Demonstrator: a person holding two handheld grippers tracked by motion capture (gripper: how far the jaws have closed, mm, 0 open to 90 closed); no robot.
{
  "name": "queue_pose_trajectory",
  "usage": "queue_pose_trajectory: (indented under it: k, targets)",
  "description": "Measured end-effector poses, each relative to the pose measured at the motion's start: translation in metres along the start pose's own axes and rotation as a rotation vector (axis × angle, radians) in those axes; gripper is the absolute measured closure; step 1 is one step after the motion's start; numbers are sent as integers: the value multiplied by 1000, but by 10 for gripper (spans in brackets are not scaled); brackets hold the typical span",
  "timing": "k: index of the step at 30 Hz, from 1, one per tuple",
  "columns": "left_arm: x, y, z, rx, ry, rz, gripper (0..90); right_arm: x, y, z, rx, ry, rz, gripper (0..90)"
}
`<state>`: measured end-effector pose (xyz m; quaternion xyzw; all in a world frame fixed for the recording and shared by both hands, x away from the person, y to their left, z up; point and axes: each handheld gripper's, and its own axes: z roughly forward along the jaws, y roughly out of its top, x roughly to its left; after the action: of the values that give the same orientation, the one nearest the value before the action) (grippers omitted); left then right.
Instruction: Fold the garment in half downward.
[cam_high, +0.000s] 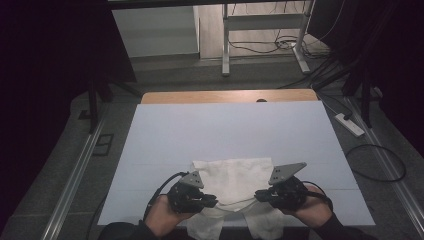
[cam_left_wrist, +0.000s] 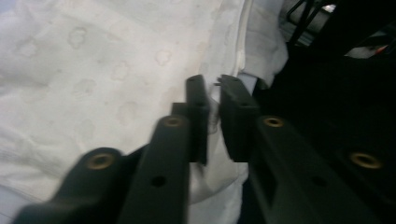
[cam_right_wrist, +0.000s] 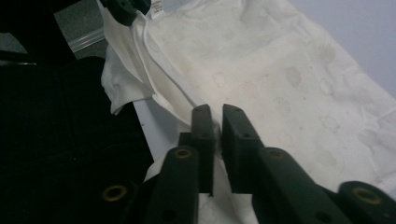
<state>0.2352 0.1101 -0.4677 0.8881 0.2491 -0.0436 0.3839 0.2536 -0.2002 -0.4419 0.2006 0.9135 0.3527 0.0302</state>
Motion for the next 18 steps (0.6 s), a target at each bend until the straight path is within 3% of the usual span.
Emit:
queue_pose_trajectory:
  k: [6, 11, 18]
  targets:
    - [4, -4, -12, -73, 31, -19, 557, -3, -1, -6, -33, -35, 15, 644]
    - [14, -9, -11, -60, 86, -38, 450, -8, -2, -9, -47, -62, 31, 544]
    - [23, -12, -13, -55, 165, -55, 301, -17, -6, -9, -21, -125, 49, 400]
